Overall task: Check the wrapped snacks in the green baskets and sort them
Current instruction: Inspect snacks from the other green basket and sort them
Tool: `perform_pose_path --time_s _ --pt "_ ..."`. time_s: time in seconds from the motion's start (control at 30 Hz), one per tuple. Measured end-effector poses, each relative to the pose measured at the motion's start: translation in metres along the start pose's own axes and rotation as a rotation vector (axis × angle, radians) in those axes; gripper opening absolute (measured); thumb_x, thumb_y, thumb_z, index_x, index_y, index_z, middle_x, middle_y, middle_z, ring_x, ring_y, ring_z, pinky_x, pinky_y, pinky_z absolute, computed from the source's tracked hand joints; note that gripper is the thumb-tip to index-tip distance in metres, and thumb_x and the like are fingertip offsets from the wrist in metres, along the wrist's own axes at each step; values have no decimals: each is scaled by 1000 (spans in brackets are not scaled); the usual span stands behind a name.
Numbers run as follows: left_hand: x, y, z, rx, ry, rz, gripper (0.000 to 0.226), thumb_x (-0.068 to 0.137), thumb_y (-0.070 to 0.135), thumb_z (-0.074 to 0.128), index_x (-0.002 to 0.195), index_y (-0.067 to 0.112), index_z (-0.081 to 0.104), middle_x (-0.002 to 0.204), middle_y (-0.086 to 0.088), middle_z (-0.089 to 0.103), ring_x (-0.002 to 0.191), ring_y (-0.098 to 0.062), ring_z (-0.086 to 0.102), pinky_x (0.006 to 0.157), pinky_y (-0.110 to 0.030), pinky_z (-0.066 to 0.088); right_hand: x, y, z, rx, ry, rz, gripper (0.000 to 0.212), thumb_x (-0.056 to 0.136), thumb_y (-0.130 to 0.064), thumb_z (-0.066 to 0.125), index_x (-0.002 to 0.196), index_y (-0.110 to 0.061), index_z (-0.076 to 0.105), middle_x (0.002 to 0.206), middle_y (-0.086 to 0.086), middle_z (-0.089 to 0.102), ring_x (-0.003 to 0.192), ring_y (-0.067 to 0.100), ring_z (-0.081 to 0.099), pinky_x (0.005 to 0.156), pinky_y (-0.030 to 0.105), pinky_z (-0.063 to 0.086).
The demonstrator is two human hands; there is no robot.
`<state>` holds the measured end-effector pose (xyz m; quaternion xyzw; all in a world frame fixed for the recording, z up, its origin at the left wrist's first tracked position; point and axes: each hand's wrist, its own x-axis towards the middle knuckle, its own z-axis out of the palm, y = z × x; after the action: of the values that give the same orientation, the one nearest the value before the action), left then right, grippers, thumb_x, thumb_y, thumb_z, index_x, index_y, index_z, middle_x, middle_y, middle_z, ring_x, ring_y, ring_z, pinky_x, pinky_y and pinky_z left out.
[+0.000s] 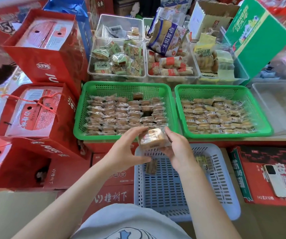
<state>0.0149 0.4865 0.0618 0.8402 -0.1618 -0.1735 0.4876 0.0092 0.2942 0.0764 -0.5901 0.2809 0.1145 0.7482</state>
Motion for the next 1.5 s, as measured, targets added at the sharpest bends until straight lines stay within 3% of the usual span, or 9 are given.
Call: perform_pose_path --time_s 0.13,0.3,0.4,0.53,0.6,0.77,0.93,1.1,1.5 --pt "4 1 1 -172 116 -66 53 85 19 81 122 50 60 119 20 67 108 -2 64 84 -23 58 1 1 -2 100 -9 85 27 102 -23 55 92 -1 67 79 10 64 64 19 62 64 33 50" --pt "11 8 3 -356 118 -201 16 89 32 74 103 37 71 86 5 75 67 -5 65 63 -20 52 9 10 -10 -82 64 89 43 100 -33 54 61 -17 47 62 3 53 53 18 53 58 32 46" --pt "20 6 2 -505 187 -324 31 84 52 69 99 25 74 75 -6 69 62 -18 61 62 -29 49 15 10 -12 -125 57 -1 37 104 -40 48 80 -13 56 75 7 58 64 20 59 62 35 50" --pt "39 3 1 -572 206 -389 40 86 54 64 100 18 75 60 -3 59 59 -22 54 53 -24 45 32 7 -8 -171 -175 -66 45 91 -63 60 124 -32 61 124 -1 66 107 27 67 93 48 54" --pt "54 0 0 -550 203 -440 40 94 51 60 103 15 75 57 -1 57 57 -20 56 52 -23 46 43 3 -4 -213 -180 -88 34 90 -47 71 120 -34 62 122 -2 69 107 20 68 91 40 55" --pt "110 -31 -17 -272 281 -491 47 101 55 46 125 20 66 114 9 68 105 -15 65 91 -36 52 101 -16 2 -250 47 -140 21 88 -33 75 108 -31 67 112 -4 71 105 17 67 95 41 54" --pt "182 -69 -42 177 285 -411 34 102 25 54 133 13 61 132 -3 63 116 -20 60 97 -36 50 172 -44 6 -319 200 -172 17 90 -21 73 97 -29 60 103 -3 70 96 16 67 74 30 51" --pt "250 -92 -46 453 285 -259 40 101 21 58 140 13 57 142 -4 59 131 -21 53 113 -40 41 235 -57 21 -534 200 -259 27 89 -16 74 111 -21 58 106 -4 69 94 13 64 74 26 45" --pt "314 -126 -41 569 24 -331 37 97 19 65 132 11 56 127 -11 51 113 -35 56 91 -46 51 292 -50 34 -1091 109 -553 36 92 -10 68 127 -9 61 123 7 63 115 23 57 100 30 42"
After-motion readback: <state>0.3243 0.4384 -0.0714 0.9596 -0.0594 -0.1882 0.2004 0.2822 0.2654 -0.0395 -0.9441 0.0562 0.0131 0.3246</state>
